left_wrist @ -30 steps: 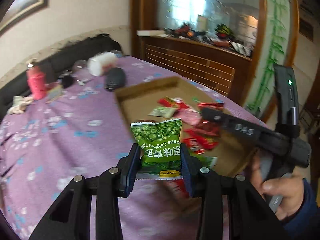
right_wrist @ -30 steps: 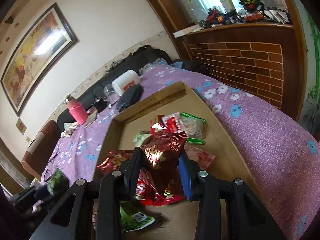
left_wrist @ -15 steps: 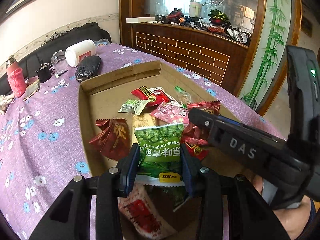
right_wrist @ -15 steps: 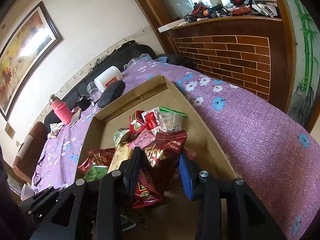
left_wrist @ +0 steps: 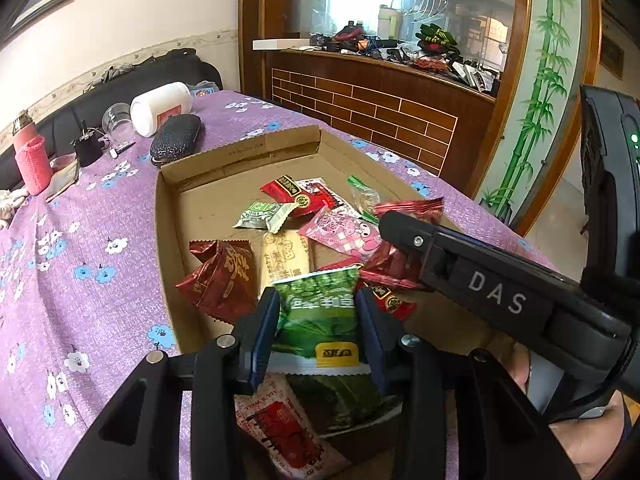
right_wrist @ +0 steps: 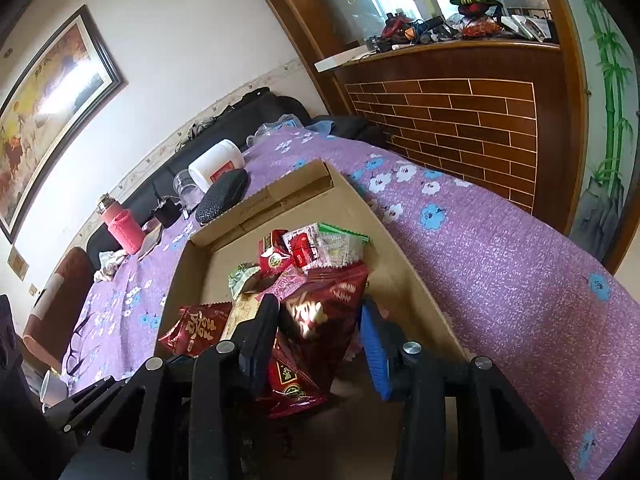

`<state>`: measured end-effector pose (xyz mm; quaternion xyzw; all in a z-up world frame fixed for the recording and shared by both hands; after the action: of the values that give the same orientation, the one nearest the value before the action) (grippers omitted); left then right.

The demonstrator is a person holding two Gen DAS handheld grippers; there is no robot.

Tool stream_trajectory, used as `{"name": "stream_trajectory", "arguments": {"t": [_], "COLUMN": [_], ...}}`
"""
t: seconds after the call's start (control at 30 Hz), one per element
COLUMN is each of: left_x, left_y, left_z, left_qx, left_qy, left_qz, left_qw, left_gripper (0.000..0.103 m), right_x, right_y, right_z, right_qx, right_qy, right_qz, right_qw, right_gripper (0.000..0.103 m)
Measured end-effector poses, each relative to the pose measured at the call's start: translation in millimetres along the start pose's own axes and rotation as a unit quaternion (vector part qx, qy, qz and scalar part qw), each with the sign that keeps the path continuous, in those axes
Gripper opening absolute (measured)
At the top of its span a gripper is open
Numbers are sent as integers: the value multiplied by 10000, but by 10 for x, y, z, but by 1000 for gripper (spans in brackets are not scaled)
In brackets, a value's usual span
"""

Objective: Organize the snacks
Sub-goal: 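Carry both snacks over the cardboard tray and lower them inside, then open both grippers to release the snacks into the tray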

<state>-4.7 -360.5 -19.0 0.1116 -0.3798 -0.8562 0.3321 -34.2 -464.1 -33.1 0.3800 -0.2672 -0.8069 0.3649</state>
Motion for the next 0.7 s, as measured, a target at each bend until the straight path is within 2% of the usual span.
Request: {"name": "stream_trajectory", "arguments": {"t": [0.07,0.1,0.2,0.3,0.43,0.57,0.7], "left_x": [19,26,38,37,10,-49,-119], "left_y": [15,22,41,48,44,19,-32], "left_z": [28,45,90,138,214,291,376], "left_qx": [38,66,120,157,207,231,233], "left_qy": [-8,1,12,22,47,122,175], "left_qz": [-16,-24,-45,-47,-32,-18,18], "left_qw": [10000,10000,9999,9999,9998,9997,9996], "left_gripper": [49,51,52,53,60,61,65], "right_x": [-6,-2,36,74,92,99,102], "right_y": [5,11,58,96,115,131,151], "right_z": [10,23,91,137,165,186,233], "right_qx": [9,37,225,360,442,529,668], "right_qy": [-11,-28,-109,-148,-192,-236,-354], "right_qz": [21,26,-60,-140,-186,-165,-113], "right_qw": [10000,10000,9997,9991,9987,9982,9971], "right_gripper": [46,47,57,57,57,57,64]}}
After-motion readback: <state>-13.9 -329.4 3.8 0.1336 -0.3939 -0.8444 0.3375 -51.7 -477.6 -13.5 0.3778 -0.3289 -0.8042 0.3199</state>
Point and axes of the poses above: each gripper's, at about its wrist camera, not at the fingertips, and z roughly against the way its jaws point, x to its right, y to its top, the point moved 8 cm from there along -z, roughly the way its jaws point, and after that the axes turned 1 degree about x, right-handed, at the moved point
